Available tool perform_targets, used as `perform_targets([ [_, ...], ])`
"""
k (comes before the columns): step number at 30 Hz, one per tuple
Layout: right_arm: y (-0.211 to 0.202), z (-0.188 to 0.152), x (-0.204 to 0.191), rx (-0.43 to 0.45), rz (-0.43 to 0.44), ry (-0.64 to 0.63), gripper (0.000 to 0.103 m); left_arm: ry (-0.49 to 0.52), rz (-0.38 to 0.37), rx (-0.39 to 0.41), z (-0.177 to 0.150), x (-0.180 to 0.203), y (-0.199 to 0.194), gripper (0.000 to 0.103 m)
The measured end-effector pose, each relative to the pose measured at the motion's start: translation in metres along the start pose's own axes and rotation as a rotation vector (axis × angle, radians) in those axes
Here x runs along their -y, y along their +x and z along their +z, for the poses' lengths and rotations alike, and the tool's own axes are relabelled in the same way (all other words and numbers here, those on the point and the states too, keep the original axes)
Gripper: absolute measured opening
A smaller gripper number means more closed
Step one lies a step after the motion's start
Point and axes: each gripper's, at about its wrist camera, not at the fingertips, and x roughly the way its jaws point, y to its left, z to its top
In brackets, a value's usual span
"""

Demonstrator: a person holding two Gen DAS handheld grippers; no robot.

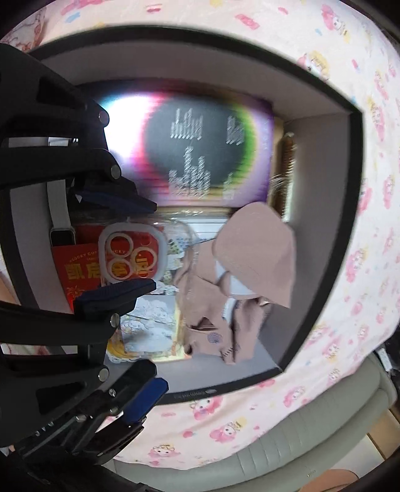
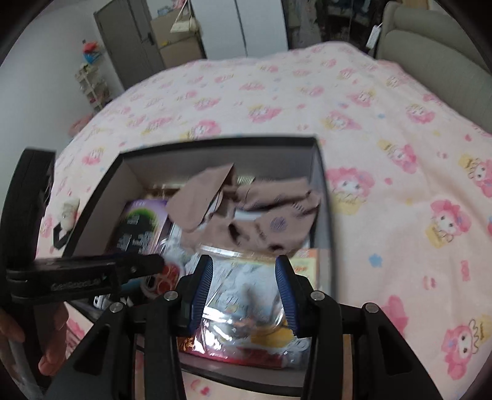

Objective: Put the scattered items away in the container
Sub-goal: 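Open the left gripper to release the phone case in the box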

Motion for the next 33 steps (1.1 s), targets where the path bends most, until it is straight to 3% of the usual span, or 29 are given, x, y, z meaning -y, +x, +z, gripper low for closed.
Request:
perform_targets([
  [6, 0.017, -0.006, 0.006, -0.091, -0.011, 0.039, 0.038, 0.036, -0.090, -0.020, -0.004, 0.011, 0.001, 0.043],
  [10, 0.015, -0.007, 0.005, -0.085, -0.013, 0.037, 0.038, 0.007, -0.053, 0.022, -0.008, 0.010, -0.006, 0.043],
  [13, 0.013, -0.004, 0.006, -0.063, -0.019, 0.036, 0.038, 0.011, -0.054, -0.013, -0.005, 0.009, 0.000, 0.043],
  [14, 0.013, -0.003, 0.006, -0.059, -0.019, 0.039, 0.038, 0.021, -0.058, -0.021, -0.006, 0.013, 0.001, 0.048],
  [17, 0.015, -0.001, 0.009, -0.064, -0.029, 0.052, 0.038, 0.056, -0.016, -0.009, -0.003, 0.015, 0.000, 0.049],
  [21, 0.015, -0.001, 0.015, -0.068, -0.040, 0.073, 0.038, 0.014, -0.061, 0.015, -0.005, 0.010, -0.007, 0.049],
  [23, 0.014, -0.001, 0.014, -0.059, -0.057, 0.069, 0.038, 0.011, -0.044, 0.039, -0.008, 0.005, -0.012, 0.049],
  [29, 0.025, -0.004, -0.001, -0.107, -0.042, 0.004, 0.040, 0.024, -0.064, -0.035, -0.014, 0.001, 0.000, 0.047],
  [33, 0.022, -0.008, -0.003, -0.105, -0.055, -0.002, 0.040, 0.024, -0.057, 0.024, -0.019, 0.002, -0.011, 0.047],
])
